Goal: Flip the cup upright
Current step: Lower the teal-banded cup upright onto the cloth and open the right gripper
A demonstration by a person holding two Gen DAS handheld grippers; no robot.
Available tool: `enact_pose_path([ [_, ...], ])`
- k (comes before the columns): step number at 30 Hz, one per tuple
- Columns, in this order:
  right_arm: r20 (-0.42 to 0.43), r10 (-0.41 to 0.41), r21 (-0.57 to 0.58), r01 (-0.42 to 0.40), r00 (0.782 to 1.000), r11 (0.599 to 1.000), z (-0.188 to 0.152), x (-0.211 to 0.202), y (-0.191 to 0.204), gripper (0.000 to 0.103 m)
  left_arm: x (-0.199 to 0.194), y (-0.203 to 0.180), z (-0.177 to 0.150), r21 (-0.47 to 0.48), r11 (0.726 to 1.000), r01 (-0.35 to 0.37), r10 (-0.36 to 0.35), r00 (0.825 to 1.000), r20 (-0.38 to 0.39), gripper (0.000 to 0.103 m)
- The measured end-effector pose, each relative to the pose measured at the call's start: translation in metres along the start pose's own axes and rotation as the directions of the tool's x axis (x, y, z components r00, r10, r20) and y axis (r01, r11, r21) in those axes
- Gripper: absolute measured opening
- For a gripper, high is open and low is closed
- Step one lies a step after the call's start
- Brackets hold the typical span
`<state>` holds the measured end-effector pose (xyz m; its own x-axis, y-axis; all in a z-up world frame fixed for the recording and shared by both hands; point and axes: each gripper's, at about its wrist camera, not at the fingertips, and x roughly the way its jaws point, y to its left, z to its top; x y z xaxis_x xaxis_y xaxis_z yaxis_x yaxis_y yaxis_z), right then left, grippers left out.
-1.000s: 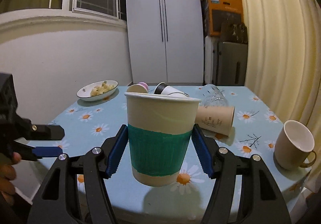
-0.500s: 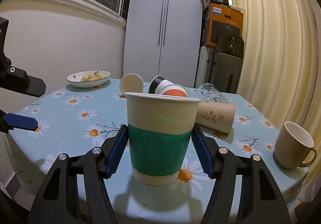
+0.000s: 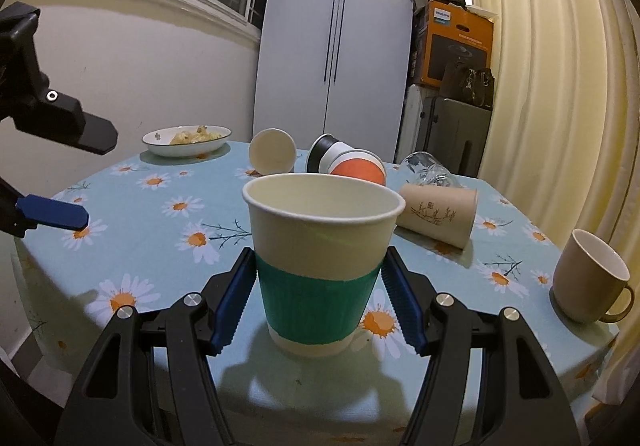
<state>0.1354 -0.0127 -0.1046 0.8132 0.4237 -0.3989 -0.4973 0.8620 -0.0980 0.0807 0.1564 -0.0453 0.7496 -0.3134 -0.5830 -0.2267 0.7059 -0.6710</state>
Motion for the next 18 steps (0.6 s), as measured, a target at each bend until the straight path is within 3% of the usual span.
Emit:
enact_pose_path([
  [8, -0.01, 0.015, 0.03, -0.014, 1.0, 0.999, 0.004, -0.003, -0.003, 0.074, 0.001, 0.0, 0.0, 0.009, 1.0, -0.016, 0.016, 1.0, -0.002, 0.079],
  [18, 0.01, 0.015, 0.056, -0.016, 1.0, 0.998, 0.012, -0.015, -0.011, 0.078, 0.002, 0.0, 0.0, 0.011, 1.0, -0.025, 0.025, 1.0, -0.002, 0.079],
])
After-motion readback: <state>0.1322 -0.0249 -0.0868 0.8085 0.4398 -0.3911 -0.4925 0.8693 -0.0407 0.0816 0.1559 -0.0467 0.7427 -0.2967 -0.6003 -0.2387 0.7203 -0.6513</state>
